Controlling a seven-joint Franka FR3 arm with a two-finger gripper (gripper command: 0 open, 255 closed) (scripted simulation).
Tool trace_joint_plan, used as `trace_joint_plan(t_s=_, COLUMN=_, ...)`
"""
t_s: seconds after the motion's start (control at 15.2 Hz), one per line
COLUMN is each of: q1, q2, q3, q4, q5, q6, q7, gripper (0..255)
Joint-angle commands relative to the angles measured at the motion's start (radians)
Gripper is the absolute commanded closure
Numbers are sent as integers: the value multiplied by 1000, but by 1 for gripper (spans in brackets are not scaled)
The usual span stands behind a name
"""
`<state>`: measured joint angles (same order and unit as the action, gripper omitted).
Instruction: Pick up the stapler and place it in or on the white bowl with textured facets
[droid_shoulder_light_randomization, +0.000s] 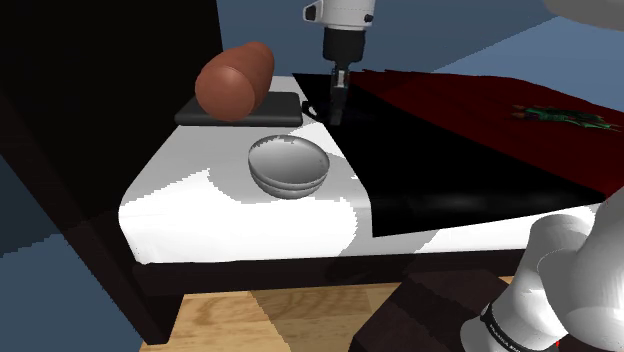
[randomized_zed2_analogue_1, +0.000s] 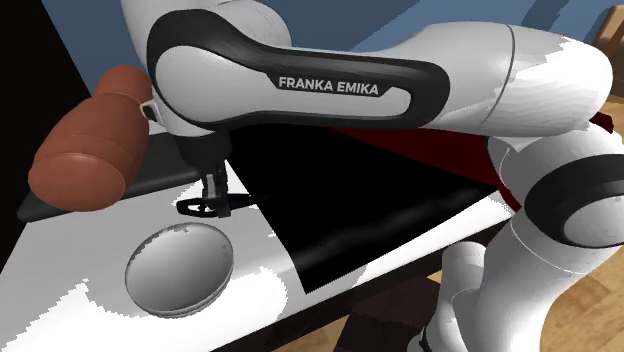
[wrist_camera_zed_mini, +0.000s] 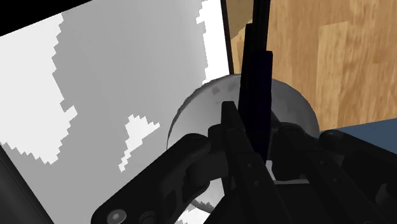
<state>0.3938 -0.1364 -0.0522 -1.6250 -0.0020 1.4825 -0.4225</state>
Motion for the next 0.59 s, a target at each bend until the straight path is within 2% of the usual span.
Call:
trace_joint_plan(t_s=0.0, q1=12, q2=72, q3=15, q4=80, q5=6, q6=-8, q7=28, gripper=255)
trace_joint_plan(t_s=0.4, q1=48, q2=308, q3=49, q4=378, q5=9, q6=-69, q7=99, gripper=255)
trace_joint_plan(t_s=0.53, q1=49, q2=293, q3=49, q4=328, q5=9, q6=-35, q7=98, gripper=255)
